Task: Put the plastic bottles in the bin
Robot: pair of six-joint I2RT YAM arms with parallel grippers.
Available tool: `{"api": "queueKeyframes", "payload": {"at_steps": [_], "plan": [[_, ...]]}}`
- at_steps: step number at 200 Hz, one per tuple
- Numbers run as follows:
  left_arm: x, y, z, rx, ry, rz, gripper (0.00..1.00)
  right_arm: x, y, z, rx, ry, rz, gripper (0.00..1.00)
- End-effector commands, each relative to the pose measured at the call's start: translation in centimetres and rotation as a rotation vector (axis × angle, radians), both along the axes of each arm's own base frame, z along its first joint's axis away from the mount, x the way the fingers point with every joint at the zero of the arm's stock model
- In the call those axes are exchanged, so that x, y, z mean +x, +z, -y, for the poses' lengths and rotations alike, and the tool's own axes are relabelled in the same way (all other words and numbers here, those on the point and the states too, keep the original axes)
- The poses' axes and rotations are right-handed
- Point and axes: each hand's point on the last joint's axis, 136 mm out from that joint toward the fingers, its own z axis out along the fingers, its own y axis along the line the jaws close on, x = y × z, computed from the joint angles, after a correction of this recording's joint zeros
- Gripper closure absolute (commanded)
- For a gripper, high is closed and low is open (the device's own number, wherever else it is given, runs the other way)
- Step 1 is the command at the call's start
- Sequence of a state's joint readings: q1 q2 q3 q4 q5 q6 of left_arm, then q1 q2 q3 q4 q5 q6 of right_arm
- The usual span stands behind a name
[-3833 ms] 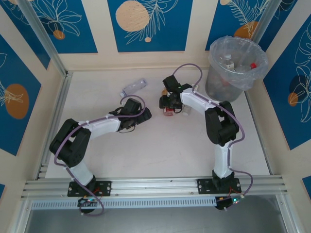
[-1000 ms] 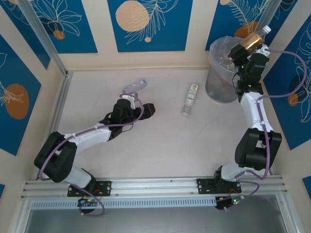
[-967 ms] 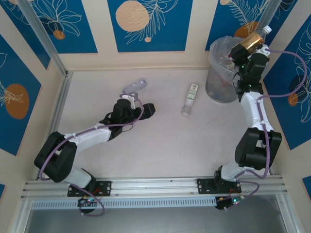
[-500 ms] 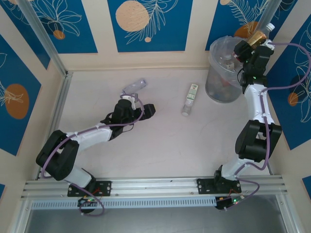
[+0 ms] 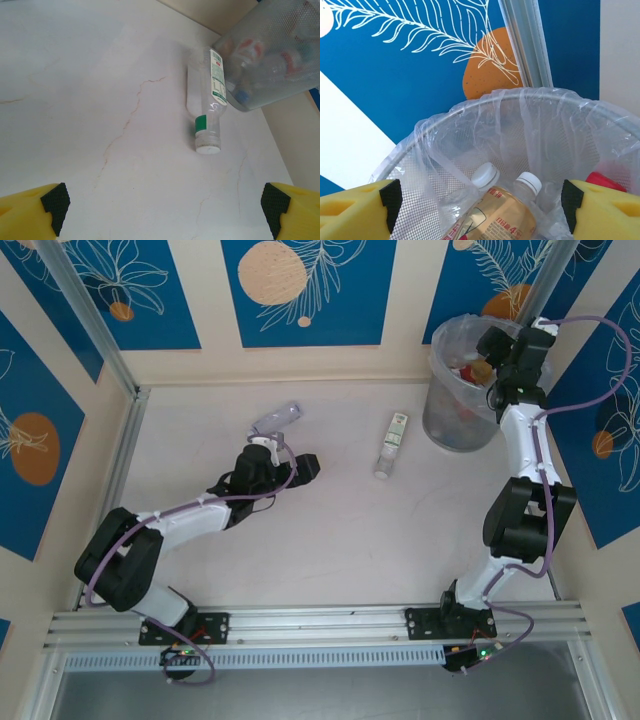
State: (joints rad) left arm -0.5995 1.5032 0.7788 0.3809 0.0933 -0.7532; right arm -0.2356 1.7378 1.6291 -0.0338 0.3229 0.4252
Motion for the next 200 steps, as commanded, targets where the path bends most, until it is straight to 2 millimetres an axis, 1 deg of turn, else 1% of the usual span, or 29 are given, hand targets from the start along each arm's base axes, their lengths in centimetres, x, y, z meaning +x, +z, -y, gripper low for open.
{"api": "queueKeyframes", "payload": {"at_steps": [1, 20, 36, 61, 82, 103, 113, 124, 148, 168, 181, 200], "plan": [[0.3, 0.4, -0.6, 0.006, 0.031, 0.011, 0.0, -0.6, 2.6, -0.5, -0.016, 0.007, 0.041, 0.12], [0.4, 0.2, -1.2, 0.034, 0.057, -0.001, 0.0, -1.1, 3.3, -1.7, -0.01, 0.048, 0.049, 0.09], [0.7, -0.2, -2.1, 0.09, 0.093, -0.027, 0.0, -1.9, 3.9, -2.9, -0.003, 0.087, 0.059, 0.03], [1.4, -0.8, -3.9, 0.201, 0.148, -0.076, 0.0, -3.4, 4.4, -4.7, 0.002, 0.13, 0.073, 0.0], [2.7, -1.4, -5.8, 0.307, 0.184, -0.128, 0.0, -4.9, 4.6, -6.2, 0.008, 0.168, 0.083, 0.01], [4.4, -1.6, -7.1, 0.385, 0.189, -0.142, 0.0, -6.7, 4.1, -7.5, 0.023, 0.203, 0.074, 0.01], [5.2, -1.6, -7.9, 0.406, 0.197, -0.148, 0.0, -7.5, 4.0, -7.9, 0.028, 0.212, 0.075, 0.01], [6.1, -1.6, -8.7, 0.422, 0.208, -0.157, 0.0, -8.3, 3.4, -8.2, 0.033, 0.219, 0.067, 0.01], [8.0, -1.2, -9.4, 0.445, 0.182, -0.162, 0.0, -10.1, 2.3, -9.0, 0.043, 0.253, 0.046, 0.01], [9.1, -1.1, -10.0, 0.481, 0.148, -0.165, 0.01, -11.7, 1.6, -11.4, 0.071, 0.379, 0.025, 0.01], [9.4, -1.2, -10.2, 0.507, 0.106, -0.159, 0.0, -12.8, 1.4, -14.3, 0.069, 0.54, 0.051, 0.01], [9.6, -1.7, -10.6, 0.545, 0.044, -0.143, 0.0, -14.2, 0.9, -17.2, 0.053, 0.672, 0.064, 0.01]]}}
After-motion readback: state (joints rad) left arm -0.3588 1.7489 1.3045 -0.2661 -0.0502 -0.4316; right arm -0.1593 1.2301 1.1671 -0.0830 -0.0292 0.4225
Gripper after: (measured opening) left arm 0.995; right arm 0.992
